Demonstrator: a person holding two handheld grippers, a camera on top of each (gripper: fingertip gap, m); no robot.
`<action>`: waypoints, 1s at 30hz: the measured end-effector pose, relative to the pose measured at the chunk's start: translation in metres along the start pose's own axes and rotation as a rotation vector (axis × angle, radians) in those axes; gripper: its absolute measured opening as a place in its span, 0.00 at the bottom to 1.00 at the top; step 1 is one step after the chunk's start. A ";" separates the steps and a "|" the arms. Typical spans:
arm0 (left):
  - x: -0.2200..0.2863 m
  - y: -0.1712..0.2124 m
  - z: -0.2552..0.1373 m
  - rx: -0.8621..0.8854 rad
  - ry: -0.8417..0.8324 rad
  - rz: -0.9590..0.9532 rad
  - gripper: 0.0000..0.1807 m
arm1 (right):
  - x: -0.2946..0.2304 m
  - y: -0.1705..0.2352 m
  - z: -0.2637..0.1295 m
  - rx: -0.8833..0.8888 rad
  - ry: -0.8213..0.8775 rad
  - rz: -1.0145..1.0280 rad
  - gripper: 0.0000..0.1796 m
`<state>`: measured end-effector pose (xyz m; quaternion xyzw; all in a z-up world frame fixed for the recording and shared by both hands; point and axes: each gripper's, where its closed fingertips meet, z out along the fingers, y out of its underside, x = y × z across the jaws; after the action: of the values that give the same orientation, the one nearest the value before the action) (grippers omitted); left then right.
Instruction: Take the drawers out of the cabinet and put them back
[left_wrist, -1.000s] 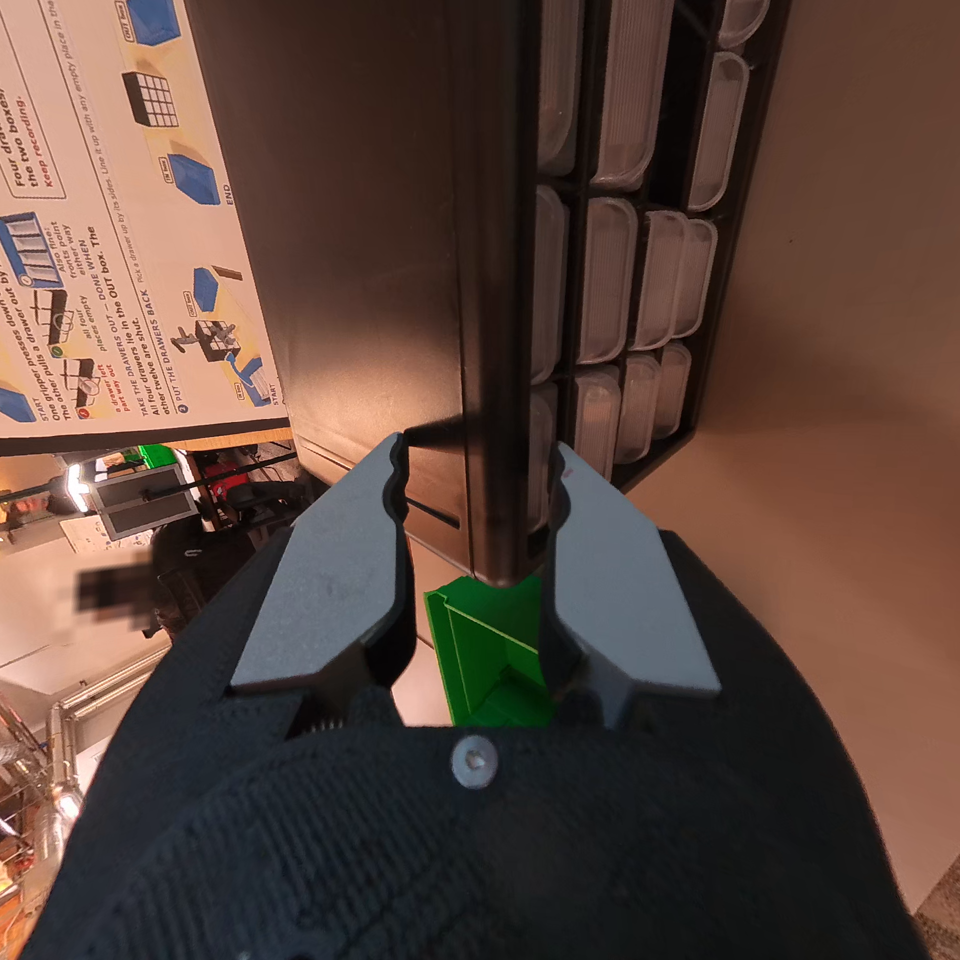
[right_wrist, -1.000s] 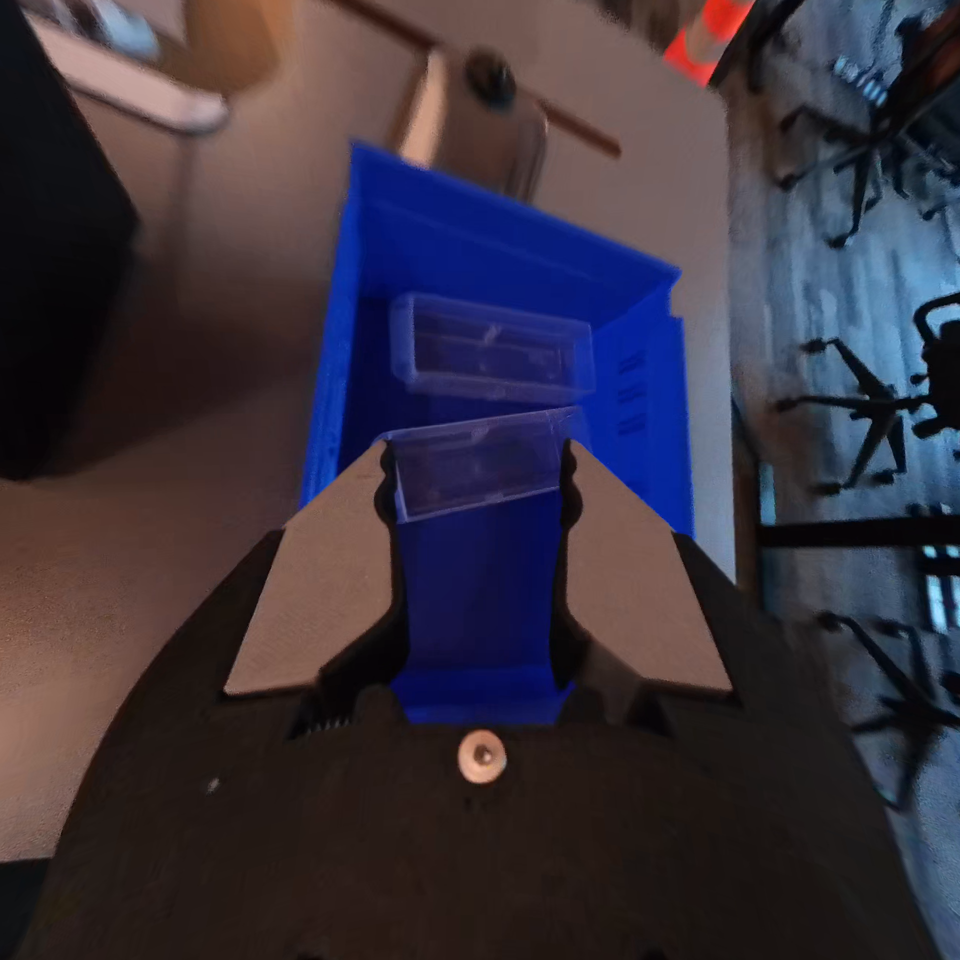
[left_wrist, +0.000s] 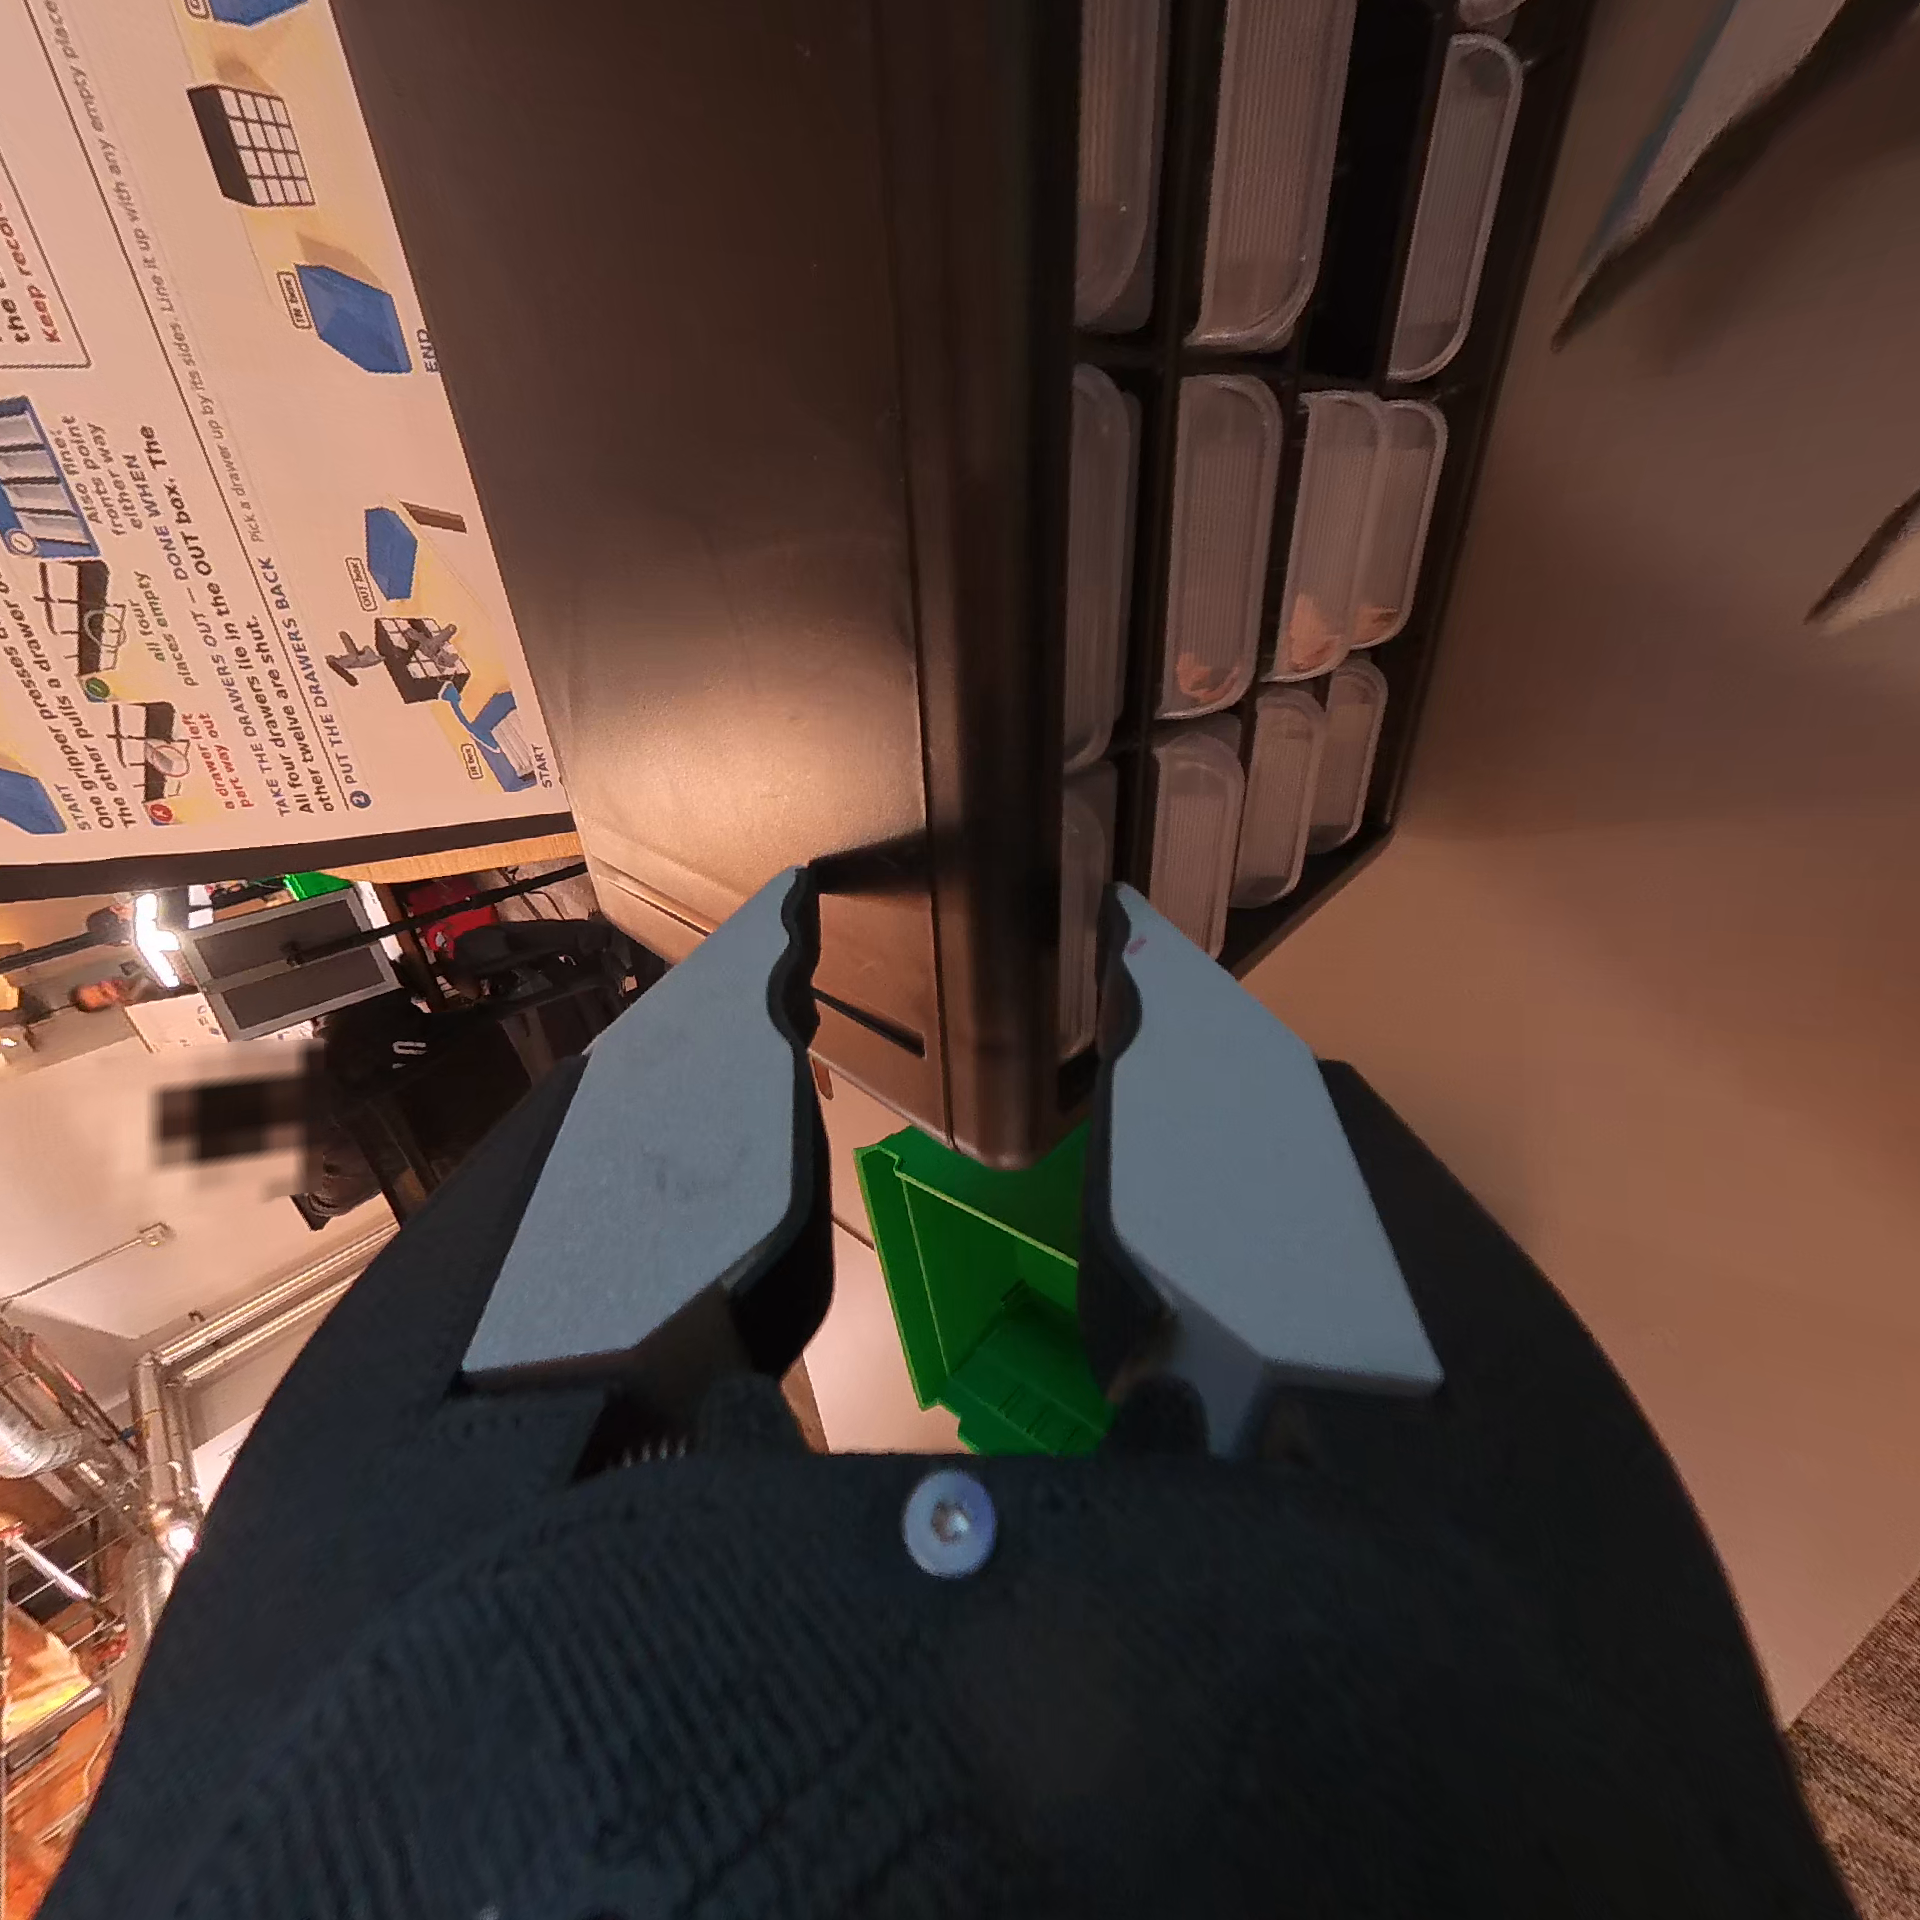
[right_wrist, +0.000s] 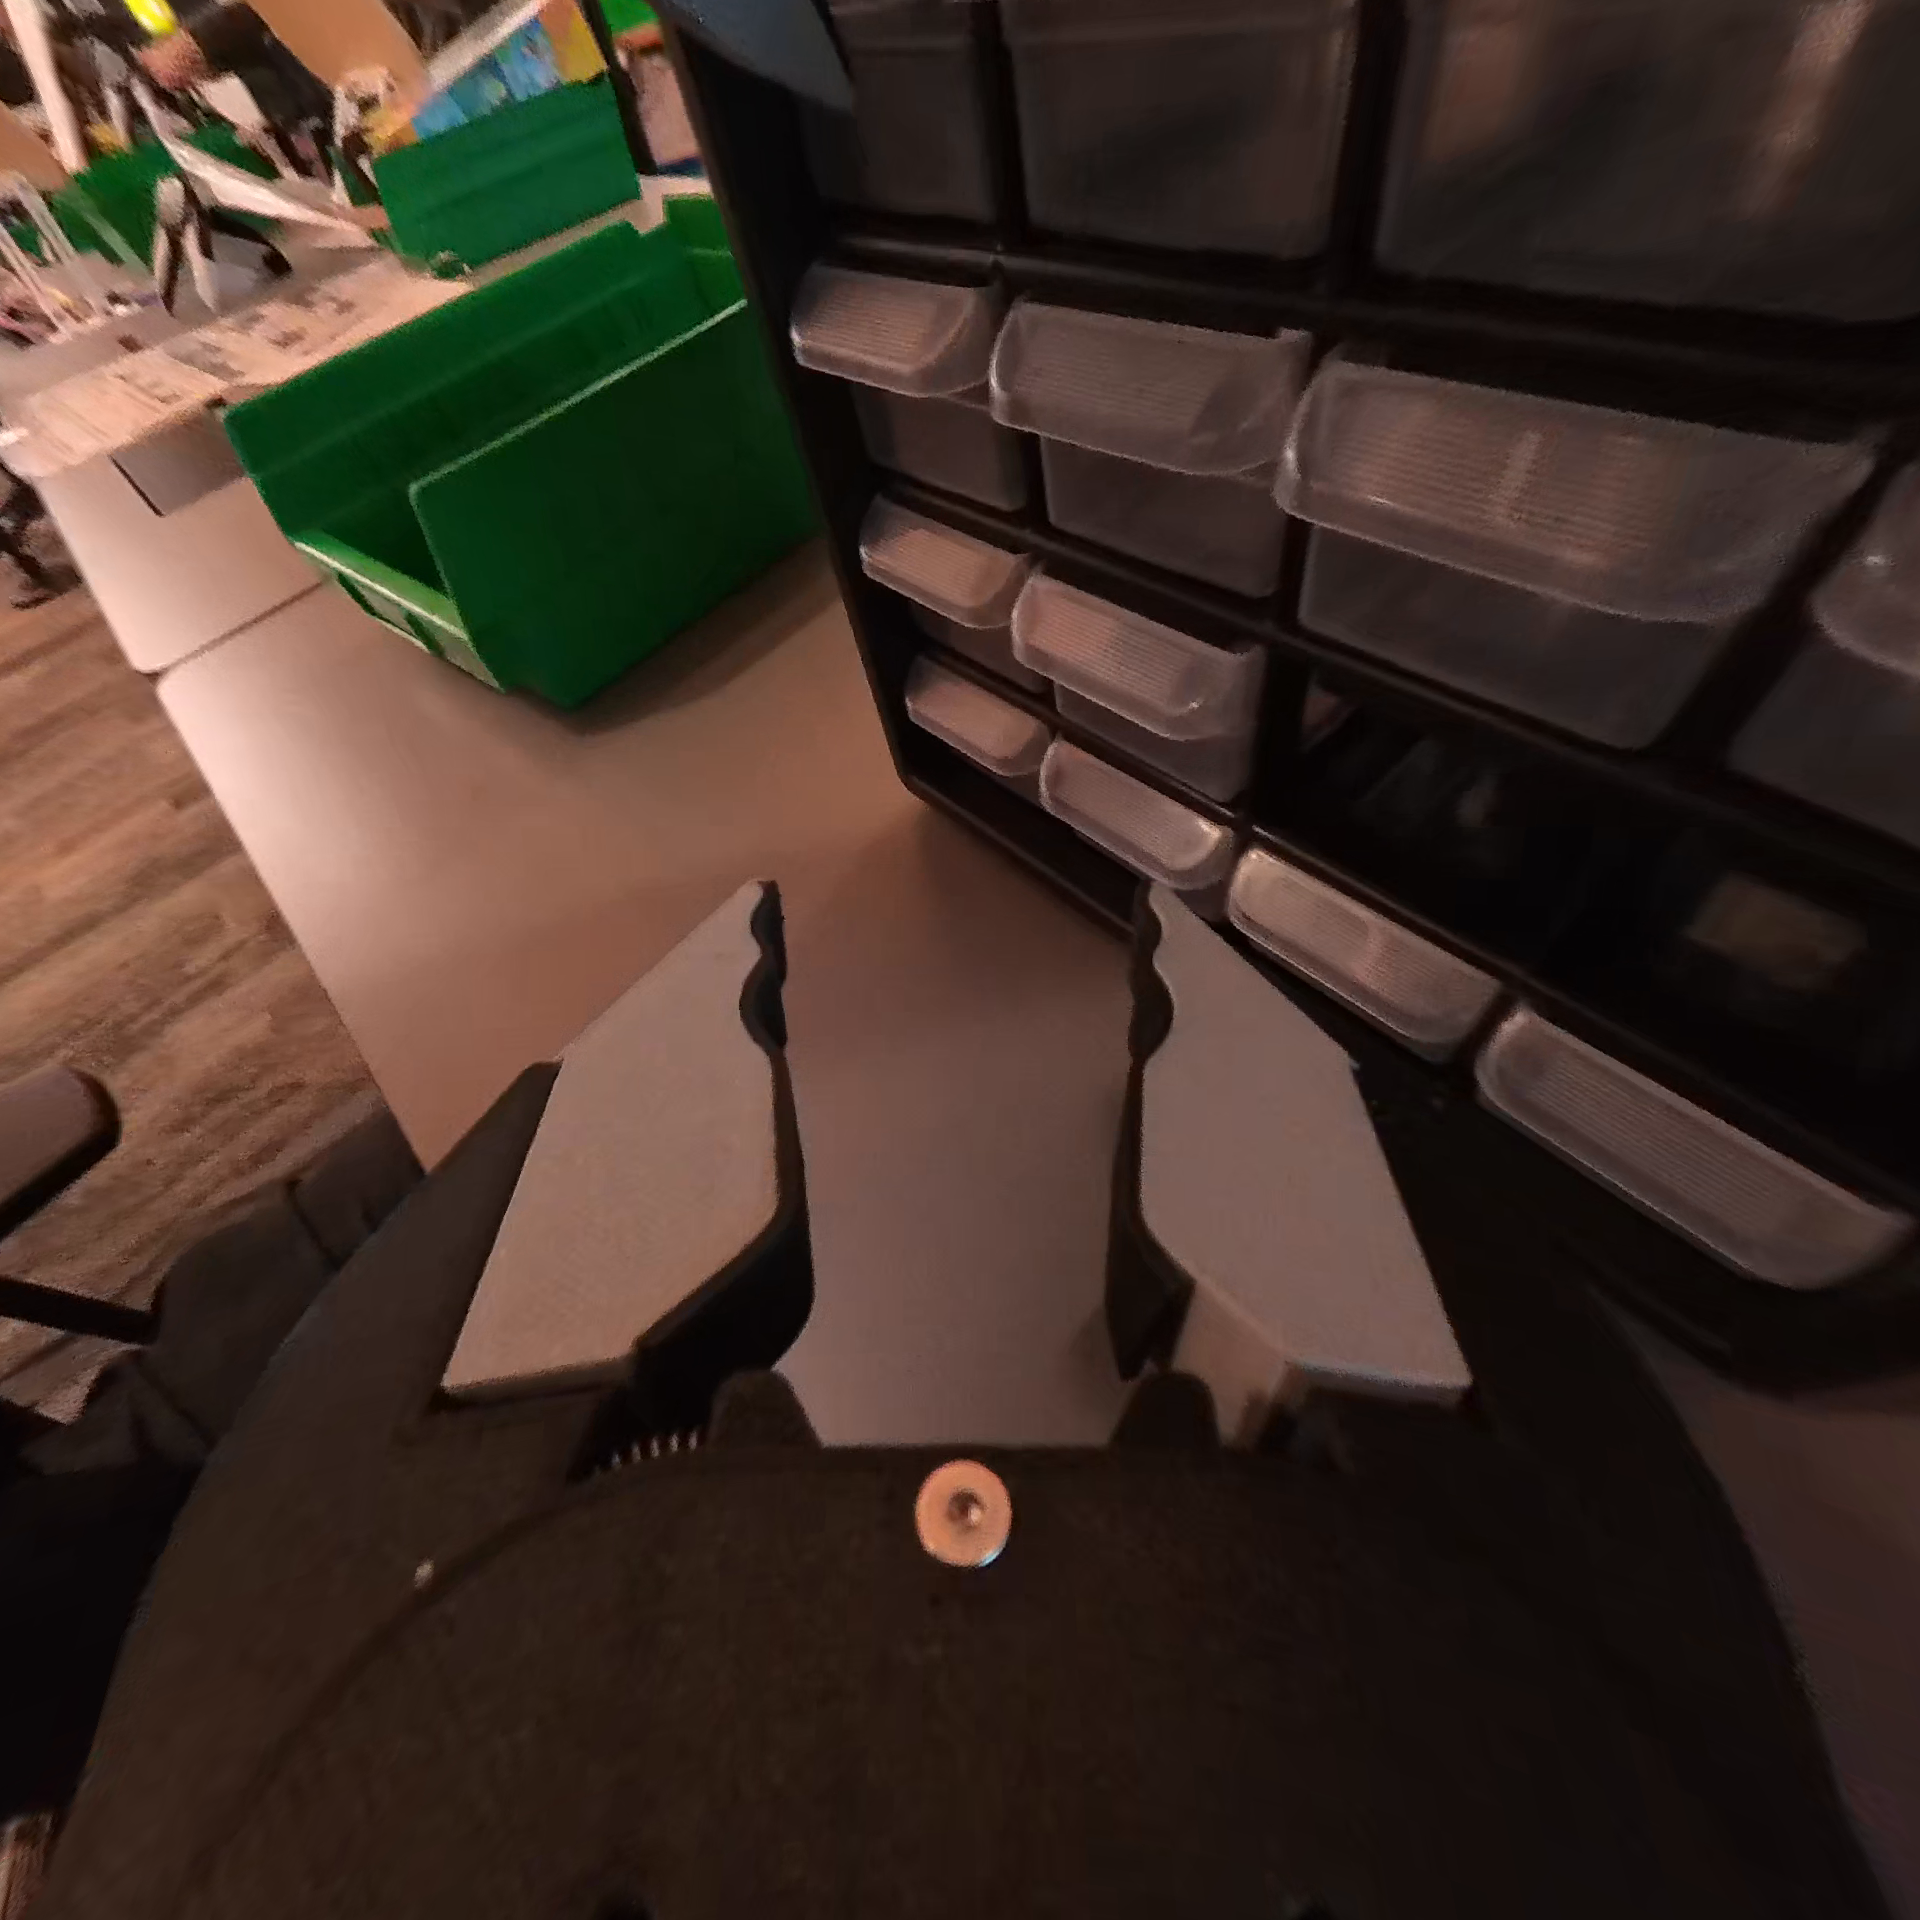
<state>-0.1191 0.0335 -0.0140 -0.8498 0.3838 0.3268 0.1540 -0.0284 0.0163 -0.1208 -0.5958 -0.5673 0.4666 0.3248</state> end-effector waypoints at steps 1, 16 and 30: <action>0.000 0.000 0.000 0.001 0.000 0.000 0.29 | -0.003 -0.002 0.004 0.016 -0.022 0.014 0.35; 0.000 0.000 0.000 0.007 -0.015 -0.008 0.29 | 0.026 -0.028 0.034 0.214 -0.191 0.547 0.13; 0.000 0.000 0.001 0.011 -0.021 -0.016 0.29 | 0.033 -0.028 0.030 0.275 -0.189 0.630 0.05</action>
<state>-0.1190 0.0341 -0.0146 -0.8486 0.3770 0.3323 0.1654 -0.0692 0.0480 -0.1121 -0.6464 -0.3150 0.6690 0.1882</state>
